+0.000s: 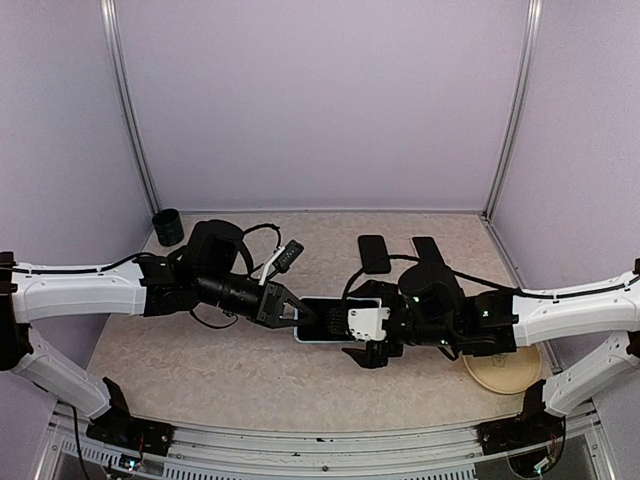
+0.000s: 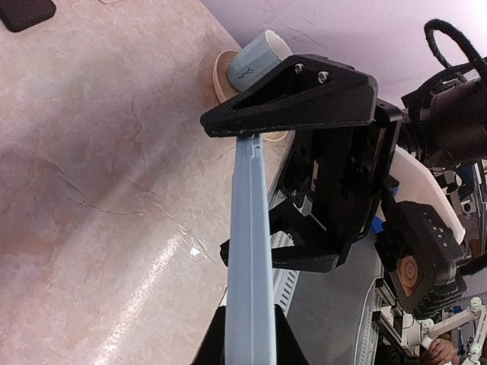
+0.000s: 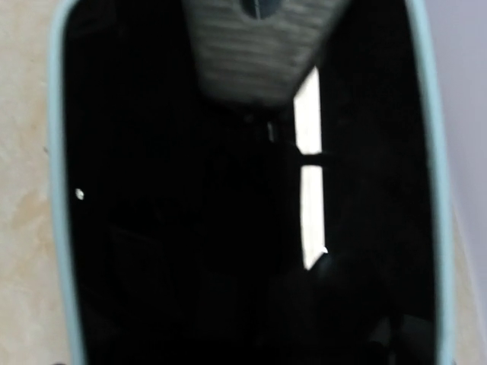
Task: Put the phone into the phone case
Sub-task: Press the phone with the phone case.
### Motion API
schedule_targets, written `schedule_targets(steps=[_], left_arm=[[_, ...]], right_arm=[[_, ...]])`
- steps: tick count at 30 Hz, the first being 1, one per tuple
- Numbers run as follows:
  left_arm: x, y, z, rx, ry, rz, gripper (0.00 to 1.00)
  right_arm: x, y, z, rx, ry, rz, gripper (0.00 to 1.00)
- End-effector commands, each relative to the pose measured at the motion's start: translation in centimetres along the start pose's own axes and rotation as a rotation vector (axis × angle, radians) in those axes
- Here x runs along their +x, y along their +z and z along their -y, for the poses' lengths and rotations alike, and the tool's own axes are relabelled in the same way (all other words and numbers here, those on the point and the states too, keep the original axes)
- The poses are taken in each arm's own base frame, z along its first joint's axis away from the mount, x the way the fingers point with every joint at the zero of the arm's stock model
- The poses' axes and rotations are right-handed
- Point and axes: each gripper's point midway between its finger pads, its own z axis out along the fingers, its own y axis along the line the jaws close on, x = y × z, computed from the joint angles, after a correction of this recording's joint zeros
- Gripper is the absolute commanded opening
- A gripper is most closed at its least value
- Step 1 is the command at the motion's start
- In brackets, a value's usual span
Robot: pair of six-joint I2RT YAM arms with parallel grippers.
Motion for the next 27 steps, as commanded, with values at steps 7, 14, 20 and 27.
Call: schedule_targets(steps=[7, 14, 20, 27], left_arm=[[-3.2, -0.8, 2.7, 0.081, 0.077, 0.090, 0.00], [-3.1, -0.8, 2.4, 0.073, 0.072, 0.089, 0.00], [-3.0, -0.8, 2.3, 0.070, 0.074, 0.088, 0.00], [-2.9, -0.8, 2.3, 0.067, 0.073, 0.086, 0.00]], right_arm=[[-1.3, -0.6, 2.4, 0.129, -0.016, 0.022, 0.84], [-1.7, -1.0, 1.8, 0.097, 0.002, 0.054, 0.51], [-3.5, -2.7, 1.4, 0.021, 0.087, 0.166, 0.53], [-4.8, -4.8, 2.3, -0.042, 0.200, 0.262, 0.57]])
